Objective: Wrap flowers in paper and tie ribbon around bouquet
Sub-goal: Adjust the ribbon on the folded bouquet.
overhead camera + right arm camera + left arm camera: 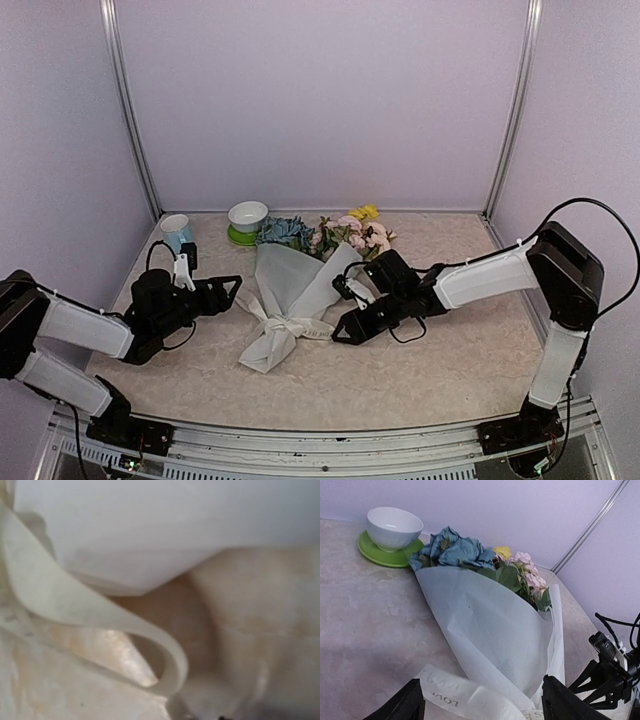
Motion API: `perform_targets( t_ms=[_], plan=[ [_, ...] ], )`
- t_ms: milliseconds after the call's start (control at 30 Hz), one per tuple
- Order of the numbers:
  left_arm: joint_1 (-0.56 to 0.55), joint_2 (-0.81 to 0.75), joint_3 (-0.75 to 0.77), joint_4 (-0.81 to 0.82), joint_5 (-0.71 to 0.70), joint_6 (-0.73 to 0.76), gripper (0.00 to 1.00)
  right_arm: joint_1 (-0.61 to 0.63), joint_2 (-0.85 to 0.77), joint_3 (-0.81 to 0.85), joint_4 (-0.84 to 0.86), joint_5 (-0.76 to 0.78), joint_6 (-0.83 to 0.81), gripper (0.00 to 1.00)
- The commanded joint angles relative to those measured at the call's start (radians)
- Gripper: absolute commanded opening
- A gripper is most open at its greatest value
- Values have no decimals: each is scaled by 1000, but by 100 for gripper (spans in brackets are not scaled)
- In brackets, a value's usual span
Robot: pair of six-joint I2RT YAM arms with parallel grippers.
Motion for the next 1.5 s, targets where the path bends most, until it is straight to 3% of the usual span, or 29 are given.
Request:
perform_targets(
  t_ms=[0, 33, 167, 300, 567, 767, 867, 1033, 1133, 1200, 1367, 1467],
  plan=[
    [-14, -138, 36, -255, -143, 96, 79, 4, -74, 59, -149, 104, -27, 52],
    [-27, -173, 39, -301, -147, 110, 76, 4, -84, 64, -161, 108, -28, 53],
    [-137, -269, 52, -560, -194, 88, 48, 3, -97, 92, -171, 125, -28, 55],
    [-227, -277, 18, -635, -175, 38, 26, -14, -31, 159, -203, 181, -23, 53],
    [-528, -103, 153, -594, -76, 287, 22, -30, 11, 221, -207, 189, -35, 53],
    [-592, 169, 314, -618, -39, 369, 16, -31, -92, 112, -173, 185, -12, 53],
    [-626, 167, 384, -642, -67, 397, 16, -31, -145, 82, -184, 172, -8, 53],
    [-639, 10, 347, -676, -52, 443, 38, -31, -204, 82, -215, 152, -23, 53],
    [-581, -122, 239, -672, -10, 480, 50, -31, -205, 112, -254, 145, -45, 53],
    [-525, -161, 206, -657, 59, 485, 51, -31, -195, 138, -275, 149, -59, 53],
    [-522, -47, 260, -688, 176, 481, 46, -31, -154, 201, -325, 157, -65, 52],
    [-471, 37, 254, -688, 158, 470, 55, -31, -147, 198, -321, 158, -65, 52]
  ],
)
